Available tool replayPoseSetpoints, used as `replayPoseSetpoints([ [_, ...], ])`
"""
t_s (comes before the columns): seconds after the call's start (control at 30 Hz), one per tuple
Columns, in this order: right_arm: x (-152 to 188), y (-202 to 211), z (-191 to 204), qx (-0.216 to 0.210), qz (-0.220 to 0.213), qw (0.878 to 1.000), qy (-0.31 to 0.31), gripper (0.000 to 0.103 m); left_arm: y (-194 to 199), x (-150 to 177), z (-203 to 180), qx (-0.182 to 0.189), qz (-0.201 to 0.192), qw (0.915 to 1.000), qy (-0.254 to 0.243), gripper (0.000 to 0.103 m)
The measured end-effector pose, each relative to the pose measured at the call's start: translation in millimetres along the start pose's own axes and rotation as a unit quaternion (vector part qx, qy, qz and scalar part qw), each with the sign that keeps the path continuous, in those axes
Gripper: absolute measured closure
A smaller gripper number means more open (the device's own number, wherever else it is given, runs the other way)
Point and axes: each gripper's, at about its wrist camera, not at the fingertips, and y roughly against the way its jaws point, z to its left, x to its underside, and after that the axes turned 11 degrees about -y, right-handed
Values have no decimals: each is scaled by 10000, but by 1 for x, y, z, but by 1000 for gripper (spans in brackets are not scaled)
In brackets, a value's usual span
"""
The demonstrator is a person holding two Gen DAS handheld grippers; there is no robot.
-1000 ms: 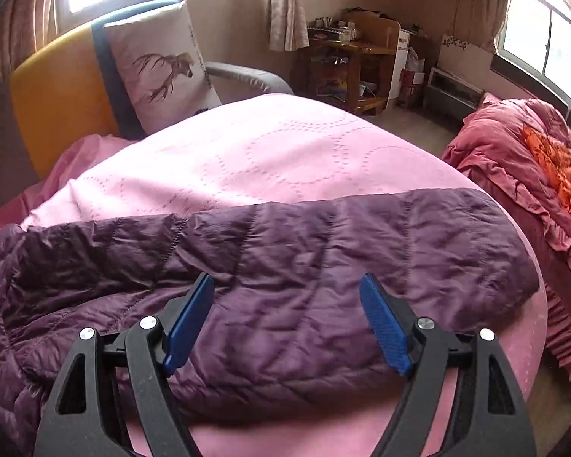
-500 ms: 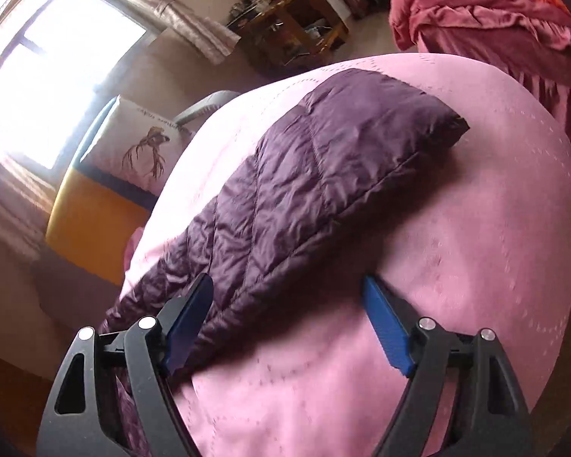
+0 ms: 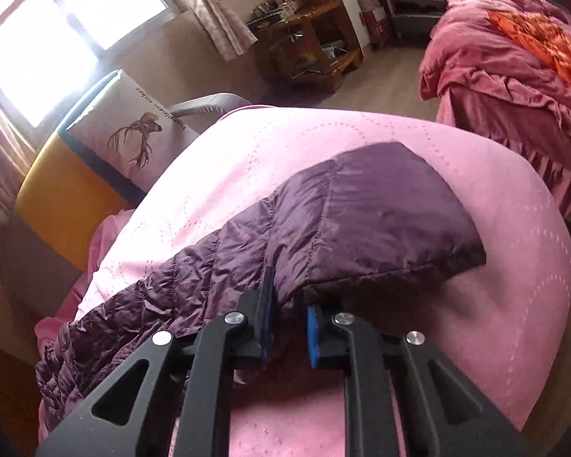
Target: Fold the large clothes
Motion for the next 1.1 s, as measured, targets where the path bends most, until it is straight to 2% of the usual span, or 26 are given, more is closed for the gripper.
replayPoseSetpoints([
  [0.07,4,5,16,-51,-81,9996,282,93,0,0,0,3,-2,10000,3,4],
  [0.17,15,16,49,-346,-127,9964,760,95,0,0,0,2,-2,10000,1,4],
  [0.27,41,25,96,-774,-6,9862,1466,95,0,0,0,2,-3,10000,2,4],
  [0.37,88,30,151,-1156,207,9661,2300,96,0,0,0,8,-7,10000,5,4],
  [0.47,139,25,195,-1474,494,9453,2867,96,0,0,0,22,-13,10000,13,4],
  [0.57,193,19,227,-1733,831,9261,3246,96,1,0,0,39,-29,10000,25,4],
  [0.7,253,8,253,-1907,1220,9064,3566,96,2,0,0,57,-39,10000,36,4],
  [0.73,267,6,258,-1914,1287,9025,3637,94,2,0,1,64,-42,10000,40,4],
  [0.8,289,1,266,-1951,1436,8958,3726,82,2,-1,1,78,-51,9999,49,4],
  [0.83,297,-1,268,-2003,1527,8928,3735,53,3,-1,1,83,-56,9999,52,4],
  [0.87,303,-3,268,-2083,1605,8901,3723,34,3,-1,1,89,-61,9999,56,4],
  [0.97,314,-1,263,-2224,1673,8878,3667,31,4,0,2,125,-80,9999,78,4],
  [1.1,301,8,238,-2380,1804,8952,3307,25,10,-5,9,231,29,9993,285,4],
])
